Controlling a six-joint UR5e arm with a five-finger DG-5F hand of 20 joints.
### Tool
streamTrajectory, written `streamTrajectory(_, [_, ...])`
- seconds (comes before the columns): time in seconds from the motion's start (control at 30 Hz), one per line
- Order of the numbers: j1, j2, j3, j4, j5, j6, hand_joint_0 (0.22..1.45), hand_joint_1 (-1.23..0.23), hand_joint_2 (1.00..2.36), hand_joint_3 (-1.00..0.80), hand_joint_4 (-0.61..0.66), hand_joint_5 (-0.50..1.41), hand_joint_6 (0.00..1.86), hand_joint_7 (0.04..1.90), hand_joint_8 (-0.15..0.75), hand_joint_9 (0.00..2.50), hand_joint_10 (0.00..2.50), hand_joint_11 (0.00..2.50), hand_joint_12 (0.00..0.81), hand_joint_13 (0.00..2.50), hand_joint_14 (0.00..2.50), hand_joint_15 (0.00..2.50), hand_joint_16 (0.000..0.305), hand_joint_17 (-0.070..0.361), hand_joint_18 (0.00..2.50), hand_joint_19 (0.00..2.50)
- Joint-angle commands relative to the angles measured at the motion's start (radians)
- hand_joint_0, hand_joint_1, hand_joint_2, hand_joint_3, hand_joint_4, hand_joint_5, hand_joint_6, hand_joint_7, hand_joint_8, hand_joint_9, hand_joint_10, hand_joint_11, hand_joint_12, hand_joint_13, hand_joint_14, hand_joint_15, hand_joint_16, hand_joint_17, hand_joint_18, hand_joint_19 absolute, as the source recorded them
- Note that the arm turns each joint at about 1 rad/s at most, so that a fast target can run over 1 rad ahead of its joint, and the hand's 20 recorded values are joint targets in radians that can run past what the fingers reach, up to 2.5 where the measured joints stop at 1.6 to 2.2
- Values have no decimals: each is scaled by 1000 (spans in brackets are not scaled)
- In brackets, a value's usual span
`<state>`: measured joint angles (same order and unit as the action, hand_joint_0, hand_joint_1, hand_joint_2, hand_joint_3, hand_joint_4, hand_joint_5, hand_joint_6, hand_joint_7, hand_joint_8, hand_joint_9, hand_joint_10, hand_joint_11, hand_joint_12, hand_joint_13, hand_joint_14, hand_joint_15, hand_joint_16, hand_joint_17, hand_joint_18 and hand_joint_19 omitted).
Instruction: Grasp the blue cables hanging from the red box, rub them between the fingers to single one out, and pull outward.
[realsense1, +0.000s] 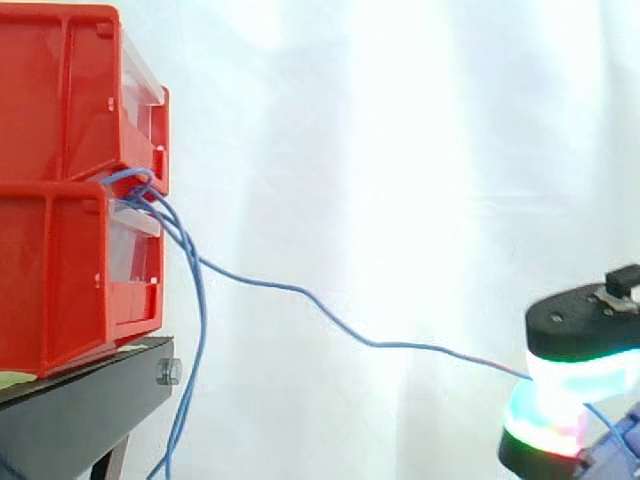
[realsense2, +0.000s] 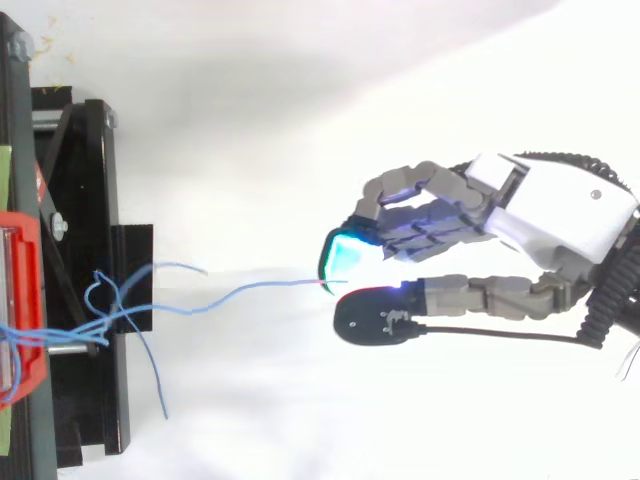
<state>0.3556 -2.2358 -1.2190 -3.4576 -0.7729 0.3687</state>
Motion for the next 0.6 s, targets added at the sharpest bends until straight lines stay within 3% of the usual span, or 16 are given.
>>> streamTrajectory(0.0, [0, -1, -4, 172, -2, -28, 607, -796, 1008, -162, -65, -102, 902, 1090, 273, 645, 4, 132, 390, 662, 11, 303, 52, 118, 668, 328])
streamTrajectory(0.13, [0, 1, -4, 201, 0, -56, 608, -796, 1009, -164, -71, -102, 902, 1082, 273, 652, 5, 147, 387, 665, 11, 305, 52, 117, 668, 335])
streamTrajectory(0.37, [0, -1, -4, 327, 0, -99, 608, -796, 1008, -164, -66, -103, 902, 1087, 275, 660, 4, 156, 384, 668, 12, 316, 52, 117, 672, 338])
streamTrajectory(0.57, [0, -1, -4, 357, 0, -108, 609, -797, 1009, -166, -62, -104, 903, 1083, 275, 661, 5, 156, 382, 670, 12, 325, 51, 116, 671, 345])
